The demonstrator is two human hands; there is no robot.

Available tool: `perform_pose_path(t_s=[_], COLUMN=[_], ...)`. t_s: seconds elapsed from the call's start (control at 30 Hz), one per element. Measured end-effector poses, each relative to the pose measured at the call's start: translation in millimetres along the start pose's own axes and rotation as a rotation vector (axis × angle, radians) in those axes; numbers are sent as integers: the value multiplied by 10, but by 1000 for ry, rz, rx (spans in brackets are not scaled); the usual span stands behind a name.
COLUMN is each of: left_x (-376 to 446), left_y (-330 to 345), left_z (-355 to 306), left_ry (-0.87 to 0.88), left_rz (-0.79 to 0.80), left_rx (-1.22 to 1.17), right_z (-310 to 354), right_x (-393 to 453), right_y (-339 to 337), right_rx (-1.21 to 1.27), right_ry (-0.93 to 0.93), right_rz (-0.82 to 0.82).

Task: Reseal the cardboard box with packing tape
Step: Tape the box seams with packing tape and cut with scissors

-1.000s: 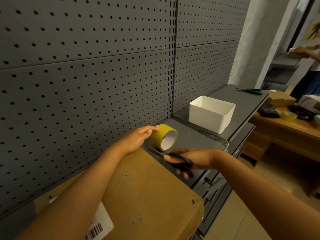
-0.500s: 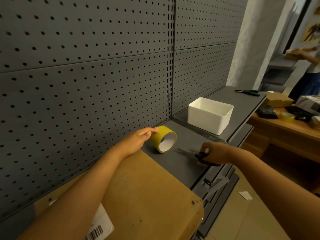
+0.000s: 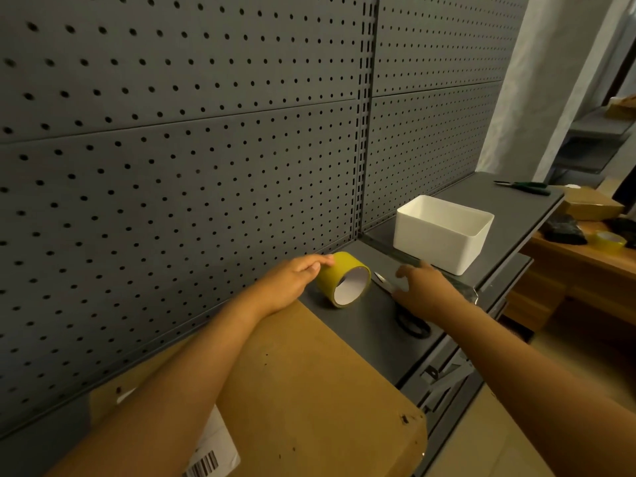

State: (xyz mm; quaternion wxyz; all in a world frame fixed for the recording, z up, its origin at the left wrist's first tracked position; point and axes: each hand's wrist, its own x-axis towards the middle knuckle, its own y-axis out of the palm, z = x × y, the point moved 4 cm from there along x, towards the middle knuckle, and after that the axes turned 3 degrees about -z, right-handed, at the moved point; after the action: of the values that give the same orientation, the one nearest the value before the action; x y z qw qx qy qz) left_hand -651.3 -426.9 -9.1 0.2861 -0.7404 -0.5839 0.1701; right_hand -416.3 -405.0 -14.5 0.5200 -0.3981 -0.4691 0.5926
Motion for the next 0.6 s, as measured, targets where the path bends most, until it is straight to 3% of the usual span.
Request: perform_pose_path(t_s=[0.2,0.47,0.6], left_x=[-13,-62,-91], left_y=[-1,-22,-48], left_z=[-8,-53,-116], left_ry=[13,6,54], left_rz=[-2,-37,-160], left_rx=[1,74,187], right_z=[628,734,814], right_x=[98,384,473], right_y=[-85,-10,-81], right_rx=[274,46,65], right_ry=[-367,-374,-434], right_rz=[-66,21,63])
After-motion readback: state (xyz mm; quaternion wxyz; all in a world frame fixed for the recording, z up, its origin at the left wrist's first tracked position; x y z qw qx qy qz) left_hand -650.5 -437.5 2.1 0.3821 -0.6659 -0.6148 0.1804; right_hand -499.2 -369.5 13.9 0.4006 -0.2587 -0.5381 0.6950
